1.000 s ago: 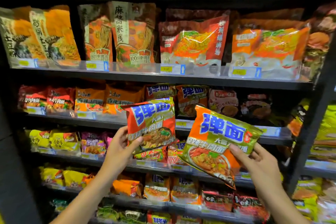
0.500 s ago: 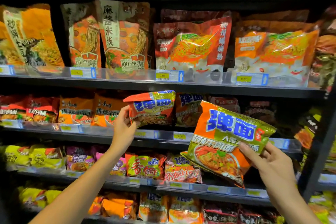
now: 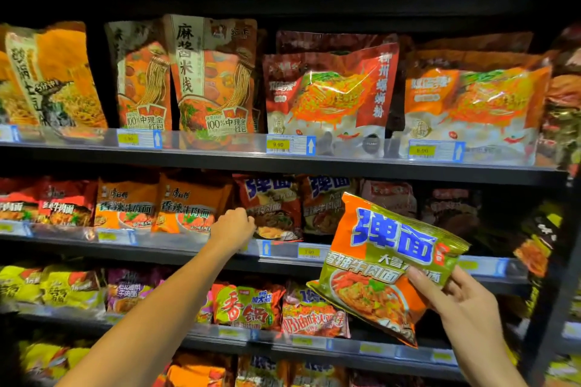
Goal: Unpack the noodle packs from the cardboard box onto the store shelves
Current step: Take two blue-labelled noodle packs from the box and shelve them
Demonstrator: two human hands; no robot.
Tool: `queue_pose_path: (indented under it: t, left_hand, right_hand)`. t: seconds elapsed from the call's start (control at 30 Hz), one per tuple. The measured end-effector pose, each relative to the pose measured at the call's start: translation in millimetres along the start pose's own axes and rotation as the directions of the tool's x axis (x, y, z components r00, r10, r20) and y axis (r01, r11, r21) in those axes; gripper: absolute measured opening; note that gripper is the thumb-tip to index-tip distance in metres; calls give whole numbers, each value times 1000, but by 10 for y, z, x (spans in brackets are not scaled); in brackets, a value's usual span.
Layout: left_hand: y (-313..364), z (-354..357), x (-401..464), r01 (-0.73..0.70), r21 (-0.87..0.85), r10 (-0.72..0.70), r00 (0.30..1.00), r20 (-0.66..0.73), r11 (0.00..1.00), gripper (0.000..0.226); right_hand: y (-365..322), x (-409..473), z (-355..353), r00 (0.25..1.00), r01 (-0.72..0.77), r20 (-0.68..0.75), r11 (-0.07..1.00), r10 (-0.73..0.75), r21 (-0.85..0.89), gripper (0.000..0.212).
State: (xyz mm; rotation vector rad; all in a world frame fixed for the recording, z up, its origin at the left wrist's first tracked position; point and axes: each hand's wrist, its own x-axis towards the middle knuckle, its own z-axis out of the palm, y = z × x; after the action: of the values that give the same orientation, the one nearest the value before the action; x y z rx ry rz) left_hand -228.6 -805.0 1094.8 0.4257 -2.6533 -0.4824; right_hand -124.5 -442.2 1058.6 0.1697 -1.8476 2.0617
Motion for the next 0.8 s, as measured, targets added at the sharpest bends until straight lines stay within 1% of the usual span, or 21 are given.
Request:
queue_pose_path:
  t: [0.03,0.07,0.13,0.2,0.23,0.27,0.3,0.37,0.4,0.47,0.57,0.67,0.8]
  left_hand:
    - [-8,0,-10,-1,40,0,1000,19,999,29]
    - [-13,5,-38,-5,53,5,1000,8,999,30]
    - [-40,28,-129,-46,35,48,996,-78,998,28]
    - [-97,105,-269,-179,34,182,963,-198,983,36]
    - [-131,163,-346,-276,34,275,931,-238,961,46]
    - [-154,218,-420,-371,26,365,897,-248,928,54]
    - [-163,271,-482,-445,35,441,869,-227,895,59]
    - [-121,353,-568,-512,99,521,848,-100,853,66]
    - [-86,393,-597,-523,146,532,846,-30,840,70]
    - [-19,434,-609,-516,217,520,853,44,828,76]
    - [37,412,-535,-449,213,432,894,123,868,75]
    - [7,388,-410,-426,228,404,904,139,875,79]
    - [-108,451,-301,-390,268,372,921,119,881,100]
  right_hand:
    - [3,-8,-4,1000,3,1,1000,-3,-4,37]
    - [6,-14,-9,1000,5,2,1000,-5,-7,37]
    - [6,-15,-27,1000,10,5,1000,-10,-4,37]
    - [-10,-6,-36,1000,16,17,1000,-16,0,35]
    - [-28,1,-32,999,21,27,1000,-21,5,32]
    - [-46,20,-18,999,24,39,1000,-25,11,30]
    - [-71,47,5,998,24,55,1000,-25,15,28]
    - [-119,143,73,995,3,102,1000,-5,16,29]
    - [-147,207,116,992,-19,128,1000,17,17,29]
    - [-203,349,210,985,-64,164,998,60,17,26]
    - [-260,565,356,975,-97,199,995,99,-17,23]
    - [-246,781,498,970,-108,213,992,119,-64,26]
    - [-214,1007,668,964,-150,211,987,160,-60,27]
